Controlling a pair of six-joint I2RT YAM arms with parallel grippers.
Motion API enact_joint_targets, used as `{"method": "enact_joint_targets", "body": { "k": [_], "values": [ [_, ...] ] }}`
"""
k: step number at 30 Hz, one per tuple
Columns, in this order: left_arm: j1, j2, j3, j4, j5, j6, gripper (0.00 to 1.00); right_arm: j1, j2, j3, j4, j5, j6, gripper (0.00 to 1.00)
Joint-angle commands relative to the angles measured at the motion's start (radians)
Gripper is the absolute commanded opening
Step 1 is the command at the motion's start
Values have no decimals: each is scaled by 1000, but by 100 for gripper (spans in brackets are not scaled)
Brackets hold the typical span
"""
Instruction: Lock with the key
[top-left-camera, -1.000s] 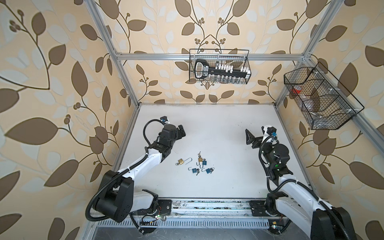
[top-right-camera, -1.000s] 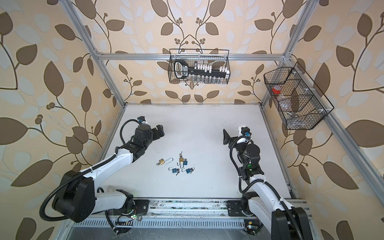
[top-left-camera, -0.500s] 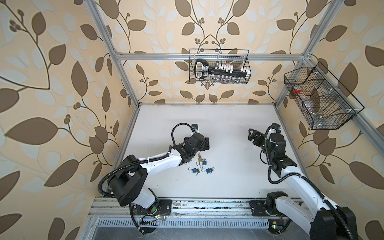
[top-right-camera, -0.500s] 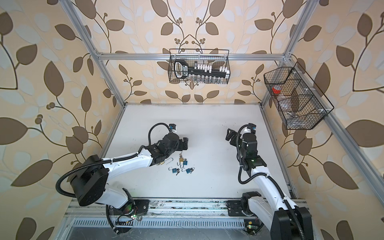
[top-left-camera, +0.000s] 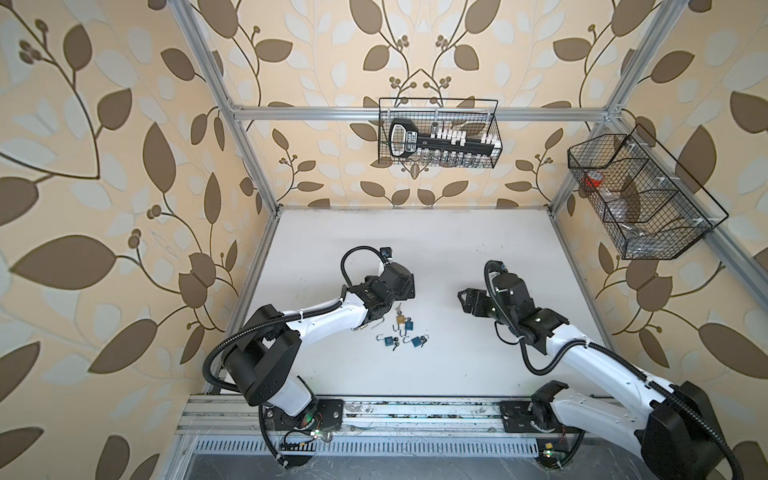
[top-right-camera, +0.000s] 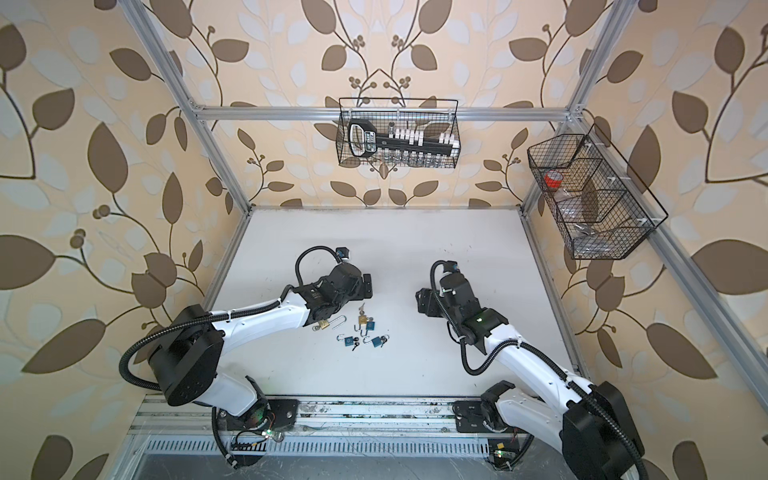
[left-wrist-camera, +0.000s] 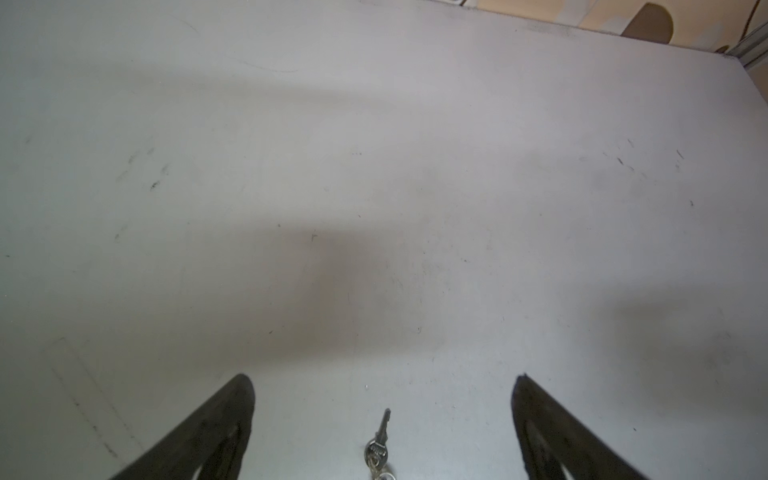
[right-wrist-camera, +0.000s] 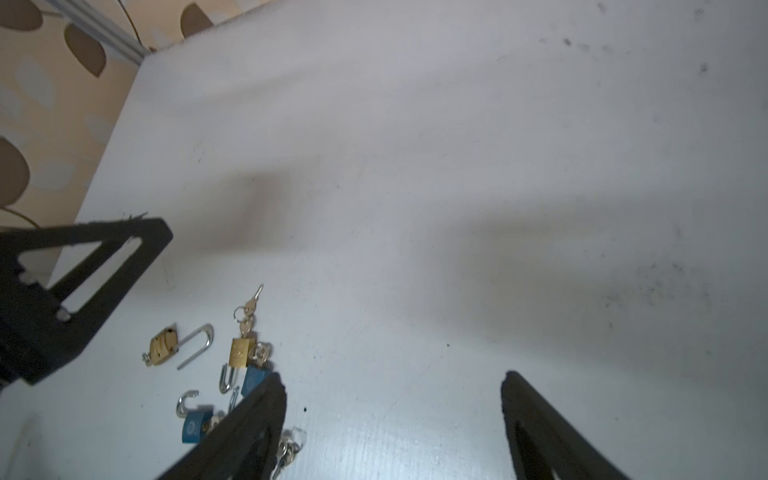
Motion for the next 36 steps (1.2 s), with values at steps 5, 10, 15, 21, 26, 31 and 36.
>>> {"method": "enact_joint_targets", "body": {
  "k": [5, 10, 15, 21, 26, 31, 36],
  "values": [
    [172, 13, -103, 158, 322, -160, 99, 189, 176, 88, -57, 56, -56, 63],
    [259, 12, -187, 298, 452, -226, 97, 310, 317, 181, -38, 68, -60, 52],
    [261, -52, -217, 298, 404, -215, 96, 412, 430, 259, -65, 104, -34, 47],
    [261, -126, -237, 270, 346, -209, 96, 451, 553, 348, -115, 126, 3, 43],
    [261, -151, -246, 267, 333, -197, 96, 455, 585, 378, -152, 69, -116, 41],
    [261, -170, -251, 265, 324, -191, 94, 455, 533, 330, -109, -93, -456, 48],
    [278, -182, -283, 316, 350, -217, 92, 434, 517, 331, -116, -204, -648, 53]
  ]
}}
